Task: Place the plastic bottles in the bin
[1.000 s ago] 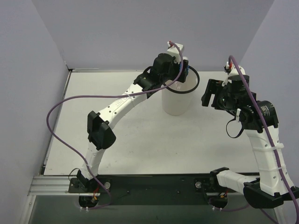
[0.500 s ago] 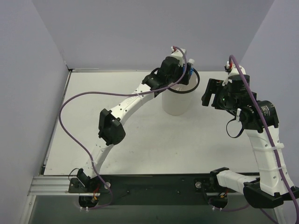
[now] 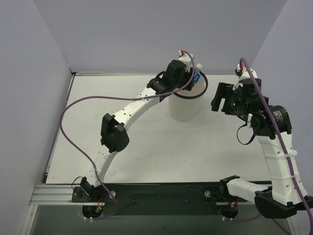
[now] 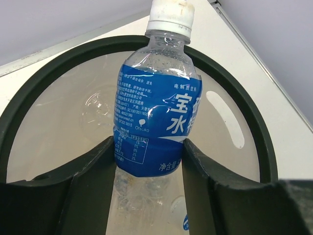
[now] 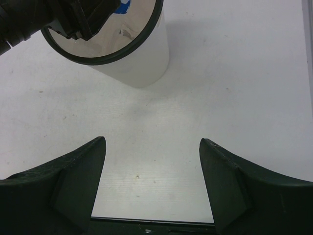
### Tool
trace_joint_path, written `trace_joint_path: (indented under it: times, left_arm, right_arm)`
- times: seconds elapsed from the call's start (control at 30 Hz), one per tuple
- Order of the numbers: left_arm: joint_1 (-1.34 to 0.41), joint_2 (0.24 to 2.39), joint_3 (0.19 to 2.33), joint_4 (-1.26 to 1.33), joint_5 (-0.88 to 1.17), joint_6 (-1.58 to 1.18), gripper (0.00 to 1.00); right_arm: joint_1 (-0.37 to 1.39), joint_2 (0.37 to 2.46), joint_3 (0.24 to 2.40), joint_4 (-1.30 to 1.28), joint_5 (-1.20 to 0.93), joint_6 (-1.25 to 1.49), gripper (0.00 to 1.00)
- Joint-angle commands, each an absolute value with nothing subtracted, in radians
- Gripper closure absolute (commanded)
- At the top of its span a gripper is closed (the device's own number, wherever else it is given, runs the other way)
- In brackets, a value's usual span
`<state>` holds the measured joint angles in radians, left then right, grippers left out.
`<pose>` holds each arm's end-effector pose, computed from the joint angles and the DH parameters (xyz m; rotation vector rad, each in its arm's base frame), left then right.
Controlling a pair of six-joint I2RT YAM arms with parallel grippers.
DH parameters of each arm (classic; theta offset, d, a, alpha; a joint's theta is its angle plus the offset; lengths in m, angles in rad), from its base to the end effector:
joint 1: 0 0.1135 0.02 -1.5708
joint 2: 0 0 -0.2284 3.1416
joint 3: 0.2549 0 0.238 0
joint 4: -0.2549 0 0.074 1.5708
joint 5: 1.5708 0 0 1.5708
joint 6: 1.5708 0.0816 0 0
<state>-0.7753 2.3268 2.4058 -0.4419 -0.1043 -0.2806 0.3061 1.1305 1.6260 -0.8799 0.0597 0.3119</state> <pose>0.3963 -0.3765 0.3026 0.4152 1.9352 -0.5983 0.2311 0.0679 0.4241 0.0454 1.9701 0.3479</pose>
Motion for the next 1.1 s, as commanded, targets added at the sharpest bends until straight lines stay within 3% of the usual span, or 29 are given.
trace_joint_path:
  times: [0.0, 0.2, 0.57, 0.63, 0.67, 0.8, 0.9, 1.07]
  left_arm:
    - [-0.769, 2.201, 2.350, -0.440, -0.078, -0.218, 0.57]
    - [-0.769, 2.113, 2.232, -0.353, -0.101, -0.176, 0.57]
    - [-0.767, 1.947, 1.780, 0.262, -0.118, -0.143, 0.56]
    - [-0.767, 1.925, 1.715, 0.350, -0.127, -0.155, 0.53]
    - [-0.764, 1.910, 1.674, 0.356, -0.135, -0.167, 0.42]
    - [-0.767, 1.882, 1.674, 0.270, -0.138, -0.184, 0.24]
    - [-0.765, 1.870, 1.722, 0.186, -0.158, -0.186, 0.17]
    - [-0.765, 1.873, 1.824, 0.048, -0.181, -0.186, 0.16]
  right_arm:
    - [0.298, 1.120, 1.638, -0.881, 0.071, 0.308, 0.28]
    - [0.298, 1.129, 1.649, -0.879, 0.069, 0.310, 0.28]
    - [0.296, 1.123, 1.644, -0.880, 0.058, 0.313, 0.28]
    - [0.296, 1.126, 1.646, -0.879, 0.055, 0.314, 0.28]
    - [0.298, 1.124, 1.646, -0.879, 0.055, 0.313, 0.28]
    - [0.298, 1.132, 1.647, -0.877, 0.052, 0.313, 0.28]
    - [0.296, 1.149, 1.658, -0.879, 0.045, 0.316, 0.28]
    - [0.298, 1.204, 1.701, -0.877, 0.029, 0.330, 0.28]
